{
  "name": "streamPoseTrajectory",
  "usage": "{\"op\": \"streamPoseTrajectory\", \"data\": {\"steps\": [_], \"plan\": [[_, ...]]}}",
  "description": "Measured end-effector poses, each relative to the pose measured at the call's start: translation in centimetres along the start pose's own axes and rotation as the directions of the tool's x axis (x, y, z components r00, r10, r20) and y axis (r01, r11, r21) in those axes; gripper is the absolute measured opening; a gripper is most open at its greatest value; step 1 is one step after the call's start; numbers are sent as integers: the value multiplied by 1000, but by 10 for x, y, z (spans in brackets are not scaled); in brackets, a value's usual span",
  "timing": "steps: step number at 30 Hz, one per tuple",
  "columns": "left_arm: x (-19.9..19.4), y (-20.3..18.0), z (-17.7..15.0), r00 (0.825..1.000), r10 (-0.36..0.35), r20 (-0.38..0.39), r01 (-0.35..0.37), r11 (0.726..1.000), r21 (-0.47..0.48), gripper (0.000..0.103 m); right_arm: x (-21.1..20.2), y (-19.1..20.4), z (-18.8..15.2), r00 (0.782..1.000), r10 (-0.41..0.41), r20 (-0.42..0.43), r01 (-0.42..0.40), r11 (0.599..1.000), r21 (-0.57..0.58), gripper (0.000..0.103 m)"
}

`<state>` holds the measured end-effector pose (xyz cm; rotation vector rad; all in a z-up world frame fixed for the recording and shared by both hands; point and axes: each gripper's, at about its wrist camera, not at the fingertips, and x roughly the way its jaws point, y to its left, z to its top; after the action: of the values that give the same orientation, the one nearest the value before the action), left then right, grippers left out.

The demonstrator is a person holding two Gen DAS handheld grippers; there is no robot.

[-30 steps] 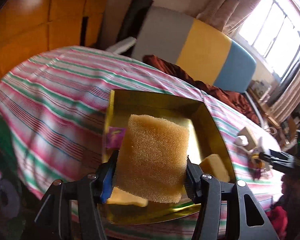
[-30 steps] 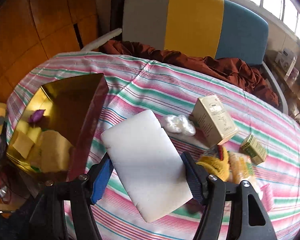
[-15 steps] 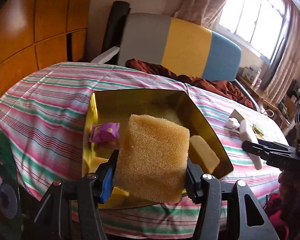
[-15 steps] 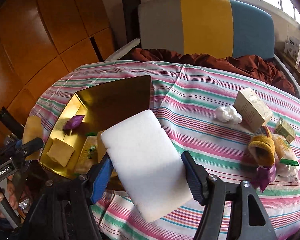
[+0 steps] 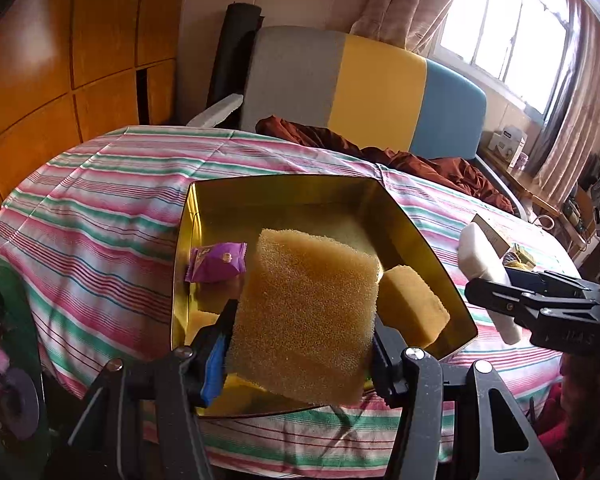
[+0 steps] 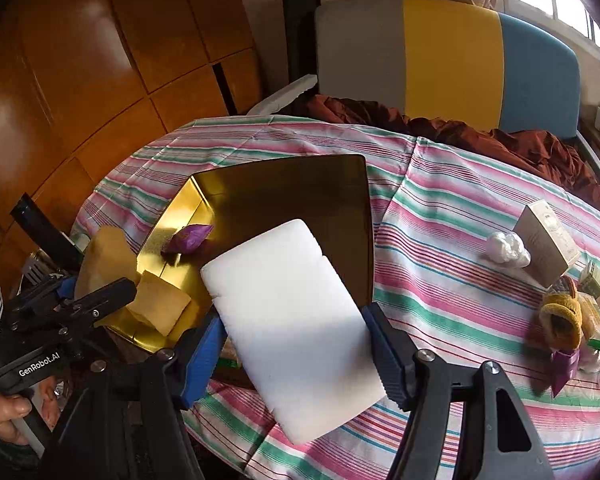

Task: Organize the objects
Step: 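Release the yellow sponge into the tray with left while right carries the white sponge, then lower the white eraser sponge into the gold tray and open the right gripper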

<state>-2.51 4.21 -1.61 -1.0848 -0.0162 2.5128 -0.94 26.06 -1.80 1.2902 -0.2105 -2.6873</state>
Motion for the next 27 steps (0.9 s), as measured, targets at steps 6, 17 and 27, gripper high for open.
{"op": "streamPoseTrajectory", "data": {"steps": [6,17,27], "plan": [[7,7,1,1000,1,-13,-1,1000,-21,58,10,12,1,1000,12,-16,-12,1000,-12,69],[21,20,0,999,-29,-45,25,995,-94,69,25,20,4,999,11,-45,-11,1000,6,70],[14,37,1,1000,17,-7,-18,987,-163,95,51,38,10,994,66,-90,-65,998,16,83]]}}
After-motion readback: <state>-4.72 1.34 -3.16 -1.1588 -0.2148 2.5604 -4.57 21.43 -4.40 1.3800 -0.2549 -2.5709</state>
